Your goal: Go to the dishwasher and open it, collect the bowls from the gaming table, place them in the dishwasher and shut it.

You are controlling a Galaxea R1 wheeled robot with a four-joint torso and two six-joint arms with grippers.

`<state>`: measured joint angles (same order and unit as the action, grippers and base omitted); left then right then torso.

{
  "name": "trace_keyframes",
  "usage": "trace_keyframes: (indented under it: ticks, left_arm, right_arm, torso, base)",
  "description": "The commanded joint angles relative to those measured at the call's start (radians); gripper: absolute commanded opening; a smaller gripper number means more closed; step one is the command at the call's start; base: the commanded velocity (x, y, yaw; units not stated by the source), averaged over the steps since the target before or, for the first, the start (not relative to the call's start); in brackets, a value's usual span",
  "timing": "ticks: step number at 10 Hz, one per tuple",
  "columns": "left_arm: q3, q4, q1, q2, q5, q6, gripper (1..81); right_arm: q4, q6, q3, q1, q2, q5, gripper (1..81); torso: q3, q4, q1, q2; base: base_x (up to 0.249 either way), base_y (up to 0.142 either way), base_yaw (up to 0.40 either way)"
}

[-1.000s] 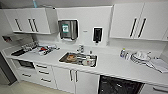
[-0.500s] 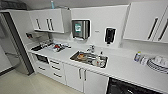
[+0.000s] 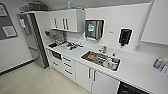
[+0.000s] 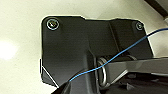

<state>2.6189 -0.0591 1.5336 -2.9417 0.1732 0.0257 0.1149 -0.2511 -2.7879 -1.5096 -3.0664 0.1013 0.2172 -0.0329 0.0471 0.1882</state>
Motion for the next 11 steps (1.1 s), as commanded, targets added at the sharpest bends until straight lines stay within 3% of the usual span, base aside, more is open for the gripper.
trace_keyframes:
  ticks: [1, 11]
  left_arm:
    - [-0.003, -0.01, -0.037, 0.007, -0.049, -0.006, 81.1]
    - [0.044, -0.016, -0.04, -0.008, -0.049, -0.007, 81.1]
  right_arm:
    - [-0.006, -0.001, -0.001, 0.048, -0.001, -0.051, 81.1]
    - [-0.006, -0.001, 0.005, 0.047, -0.005, -0.051, 81.1]
  torso:
    - [0.0, 0.0, 0.0, 0.0]
    - [0.0, 0.0, 0.0, 0.0]
  base:
    - [0.0, 0.0, 0.356]
    - [0.0, 0.0, 0.356]
